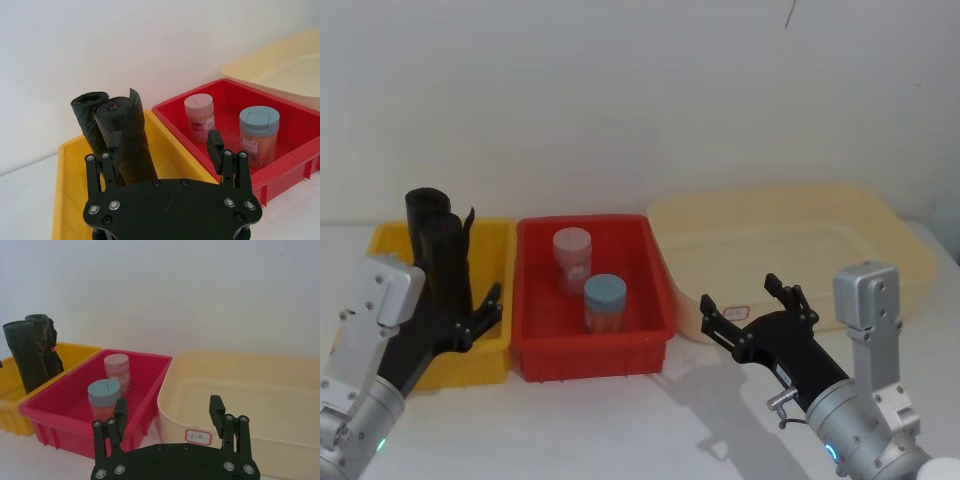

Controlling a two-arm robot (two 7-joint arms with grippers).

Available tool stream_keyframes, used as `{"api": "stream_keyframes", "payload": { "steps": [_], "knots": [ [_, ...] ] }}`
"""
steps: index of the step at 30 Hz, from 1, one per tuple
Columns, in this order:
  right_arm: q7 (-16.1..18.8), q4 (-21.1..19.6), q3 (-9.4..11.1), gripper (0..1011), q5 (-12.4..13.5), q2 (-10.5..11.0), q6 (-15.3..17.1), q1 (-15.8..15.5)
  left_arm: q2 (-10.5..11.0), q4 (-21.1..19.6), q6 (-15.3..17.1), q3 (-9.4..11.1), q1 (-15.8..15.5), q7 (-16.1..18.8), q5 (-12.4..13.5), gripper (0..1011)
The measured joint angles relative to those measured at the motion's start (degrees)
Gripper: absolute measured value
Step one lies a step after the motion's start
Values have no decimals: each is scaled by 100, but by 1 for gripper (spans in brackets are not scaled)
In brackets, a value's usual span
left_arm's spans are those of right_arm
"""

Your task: Pick up the garbage bag with the one hand and transfer it to the other hand.

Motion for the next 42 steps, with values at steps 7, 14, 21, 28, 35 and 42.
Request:
{"api": "stream_keyframes", "payload": {
  "steps": [7,14,21,28,35,42],
  "knots": [
    [0,0,0,1000,0,0,0,0,0,0,0,0,0,0,0,1002],
    [0,0,0,1000,0,0,0,0,0,0,0,0,0,0,0,1001],
    [0,0,0,999,0,0,0,0,0,0,0,0,0,0,0,1002],
    [0,0,0,999,0,0,0,0,-7,-3,33,3,-2,14,31,1001],
    [0,0,0,1000,0,0,0,0,-40,-53,239,28,1,140,170,1001],
    [0,0,0,1000,0,0,0,0,-81,-105,407,-5,79,305,268,1001]
  ]
}}
